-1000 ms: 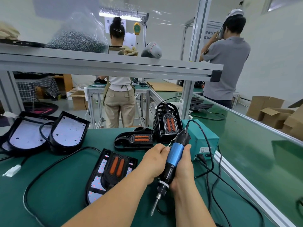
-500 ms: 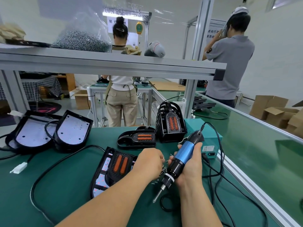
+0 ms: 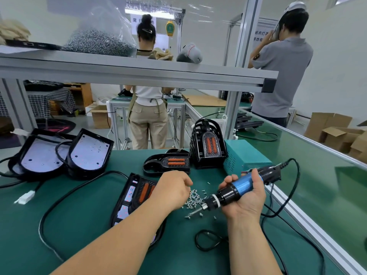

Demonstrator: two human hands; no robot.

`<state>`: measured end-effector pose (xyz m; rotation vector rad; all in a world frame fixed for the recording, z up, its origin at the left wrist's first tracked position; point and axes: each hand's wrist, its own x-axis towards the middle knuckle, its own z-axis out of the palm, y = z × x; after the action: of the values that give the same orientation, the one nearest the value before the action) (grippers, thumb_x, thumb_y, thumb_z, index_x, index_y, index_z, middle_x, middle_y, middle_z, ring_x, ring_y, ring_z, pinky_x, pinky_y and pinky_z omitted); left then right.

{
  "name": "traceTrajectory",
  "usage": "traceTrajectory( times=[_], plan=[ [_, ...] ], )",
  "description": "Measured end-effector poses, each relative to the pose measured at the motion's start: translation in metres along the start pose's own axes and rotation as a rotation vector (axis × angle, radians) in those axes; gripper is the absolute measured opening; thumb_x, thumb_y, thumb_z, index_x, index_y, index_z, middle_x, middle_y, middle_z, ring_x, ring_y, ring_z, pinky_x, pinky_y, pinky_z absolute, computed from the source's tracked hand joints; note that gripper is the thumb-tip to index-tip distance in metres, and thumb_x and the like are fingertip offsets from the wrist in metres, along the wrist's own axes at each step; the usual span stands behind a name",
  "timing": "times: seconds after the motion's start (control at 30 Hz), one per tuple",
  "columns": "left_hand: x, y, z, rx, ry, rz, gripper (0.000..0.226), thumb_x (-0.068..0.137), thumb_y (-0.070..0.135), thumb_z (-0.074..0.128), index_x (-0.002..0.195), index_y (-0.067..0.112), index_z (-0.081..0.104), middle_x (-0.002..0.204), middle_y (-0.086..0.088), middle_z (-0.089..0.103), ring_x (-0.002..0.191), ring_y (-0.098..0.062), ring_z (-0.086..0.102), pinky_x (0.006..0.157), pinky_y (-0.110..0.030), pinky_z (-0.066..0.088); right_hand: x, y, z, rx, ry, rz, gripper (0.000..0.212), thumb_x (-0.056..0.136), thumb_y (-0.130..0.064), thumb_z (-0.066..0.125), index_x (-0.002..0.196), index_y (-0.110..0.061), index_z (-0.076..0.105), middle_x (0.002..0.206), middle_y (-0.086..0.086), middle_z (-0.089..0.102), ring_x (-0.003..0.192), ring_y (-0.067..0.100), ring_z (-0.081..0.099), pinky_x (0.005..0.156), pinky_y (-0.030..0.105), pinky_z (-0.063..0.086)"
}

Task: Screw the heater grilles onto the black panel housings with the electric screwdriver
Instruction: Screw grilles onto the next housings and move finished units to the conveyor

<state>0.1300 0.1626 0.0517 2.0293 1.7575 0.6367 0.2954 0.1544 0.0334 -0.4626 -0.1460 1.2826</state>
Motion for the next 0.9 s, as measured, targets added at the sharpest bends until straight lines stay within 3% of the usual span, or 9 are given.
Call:
traceTrajectory(
  times=[0.13,0.3,0.4,0.53,0.63,0.7,0.8,0.9],
  plan=[
    [-0.009,0.001,-0.005,0.200,-0.196,0.080,0.016,0.091,0.016,0.065,0.102,0.022,0.075,0.101,0.005,0.068,0.089,-0.013,0.061,0.080,-0.019,0.046,0.004,-0.006,-0.003,0.078,0.041,-0.028,0.033,0.086,-0.049,0.063,0.087,-0.018,0.052,0.061,-0.002,0.057,0.048,0.014,0.055,0.053,0.022,0.045],
    [-0.019,0.010,0.007,0.483,-0.315,0.176,0.017,0.092,0.021,0.066,0.106,0.014,0.071,0.109,-0.007,0.069,0.103,-0.026,0.062,0.075,-0.026,0.041,0.005,-0.008,-0.006,0.064,-0.040,-0.076,0.026,0.089,-0.049,0.056,0.092,-0.023,0.060,0.064,-0.002,0.054,0.049,0.014,0.053,0.055,0.023,0.042],
    [-0.019,0.012,0.012,0.492,-0.346,0.140,0.019,0.096,0.021,0.061,0.109,0.010,0.069,0.111,-0.011,0.068,0.102,-0.029,0.063,0.076,-0.031,0.045,0.004,-0.009,-0.005,0.057,-0.051,-0.099,0.024,0.090,-0.046,0.055,0.089,-0.023,0.059,0.064,-0.002,0.054,0.050,0.014,0.053,0.055,0.023,0.043],
    [-0.016,0.012,0.016,0.433,-0.294,0.147,0.014,0.099,0.017,0.051,0.102,0.012,0.063,0.107,-0.008,0.065,0.087,-0.024,0.054,0.070,-0.028,0.038,0.004,-0.015,-0.007,0.141,-0.032,-0.117,0.024,0.089,-0.047,0.055,0.084,-0.024,0.058,0.064,-0.004,0.054,0.051,0.014,0.053,0.056,0.023,0.043],
    [-0.010,0.011,0.015,0.155,-0.198,0.074,0.011,0.099,0.014,0.047,0.091,0.020,0.052,0.100,-0.002,0.061,0.084,-0.020,0.055,0.072,-0.029,0.044,0.004,-0.019,-0.008,0.185,-0.045,-0.139,0.021,0.083,-0.046,0.057,0.081,-0.026,0.057,0.065,-0.005,0.054,0.052,0.013,0.053,0.059,0.023,0.041],
    [-0.009,0.009,0.014,-0.230,-0.132,-0.047,0.010,0.099,0.014,0.050,0.090,0.015,0.055,0.088,-0.003,0.067,0.073,-0.017,0.065,0.070,-0.029,0.054,0.003,-0.020,-0.009,0.192,-0.053,-0.155,0.019,0.080,-0.045,0.058,0.079,-0.026,0.056,0.064,-0.006,0.054,0.052,0.012,0.053,0.058,0.022,0.042],
    [-0.018,0.005,0.009,-0.918,-0.124,-0.223,0.011,0.097,0.008,0.060,0.086,0.008,0.062,0.065,0.000,0.064,0.054,-0.007,0.060,0.061,-0.020,0.053,0.003,-0.018,-0.007,0.194,-0.030,-0.167,0.020,0.088,-0.044,0.056,0.079,-0.026,0.058,0.063,-0.005,0.054,0.051,0.013,0.054,0.057,0.022,0.044],
    [-0.033,-0.003,0.005,-1.390,-0.165,-0.318,0.006,0.091,0.000,0.063,0.085,0.001,0.064,0.062,-0.004,0.065,0.052,-0.007,0.061,0.050,-0.016,0.053,0.000,-0.014,-0.001,0.201,-0.030,-0.174,0.019,0.088,-0.042,0.059,0.080,-0.025,0.059,0.063,-0.005,0.054,0.052,0.014,0.055,0.061,0.023,0.046]
  ],
)
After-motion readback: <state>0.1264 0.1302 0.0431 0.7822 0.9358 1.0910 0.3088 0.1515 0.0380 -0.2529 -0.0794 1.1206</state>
